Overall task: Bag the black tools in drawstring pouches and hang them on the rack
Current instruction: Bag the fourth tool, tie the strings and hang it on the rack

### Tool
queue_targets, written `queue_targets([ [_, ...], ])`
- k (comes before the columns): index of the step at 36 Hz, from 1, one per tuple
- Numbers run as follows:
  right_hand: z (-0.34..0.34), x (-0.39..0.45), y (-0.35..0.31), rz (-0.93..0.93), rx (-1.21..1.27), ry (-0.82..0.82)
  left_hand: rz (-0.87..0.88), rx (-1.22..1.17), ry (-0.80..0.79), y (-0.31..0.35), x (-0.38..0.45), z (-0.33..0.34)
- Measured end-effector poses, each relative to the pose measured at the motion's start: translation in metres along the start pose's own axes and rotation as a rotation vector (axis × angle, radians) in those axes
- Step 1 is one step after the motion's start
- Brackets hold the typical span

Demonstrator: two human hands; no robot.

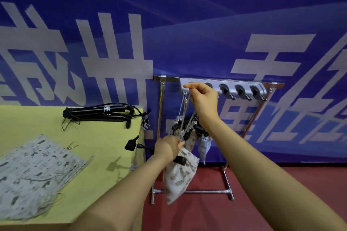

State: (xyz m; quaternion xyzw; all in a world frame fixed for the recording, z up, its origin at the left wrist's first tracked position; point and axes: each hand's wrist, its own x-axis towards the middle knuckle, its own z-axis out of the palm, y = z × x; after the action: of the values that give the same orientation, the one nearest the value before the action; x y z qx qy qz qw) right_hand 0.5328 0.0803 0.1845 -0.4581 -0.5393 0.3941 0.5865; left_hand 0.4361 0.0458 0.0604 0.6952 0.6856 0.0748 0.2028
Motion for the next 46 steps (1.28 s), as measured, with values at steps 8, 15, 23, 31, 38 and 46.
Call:
queue_targets([
  [8,-0.031,0.000,0.031,0.190,-0.051,-0.003,0.096,-0.490,-0.083,0.026,0.028,-0.014],
  [15,-0.081,0.004,0.067,0.309,-0.239,0.043,0.194,-0.471,-0.170,0.064,0.043,-0.009],
  [23,-0.127,0.035,0.097,0.313,-0.428,-0.026,0.217,-0.447,-0.171,0.108,0.078,0.005],
  [31,-0.194,0.096,0.118,0.269,-0.586,-0.109,0.161,-0.411,-0.137,0.170,0.137,0.020],
  [38,-0.223,0.142,0.128,0.219,-0.598,-0.216,0.046,-0.524,0.000,0.211,0.178,0.027],
  [46,-0.226,0.189,0.158,0.081,-0.647,-0.234,-0.126,-0.580,0.227,0.230,0.229,0.021],
])
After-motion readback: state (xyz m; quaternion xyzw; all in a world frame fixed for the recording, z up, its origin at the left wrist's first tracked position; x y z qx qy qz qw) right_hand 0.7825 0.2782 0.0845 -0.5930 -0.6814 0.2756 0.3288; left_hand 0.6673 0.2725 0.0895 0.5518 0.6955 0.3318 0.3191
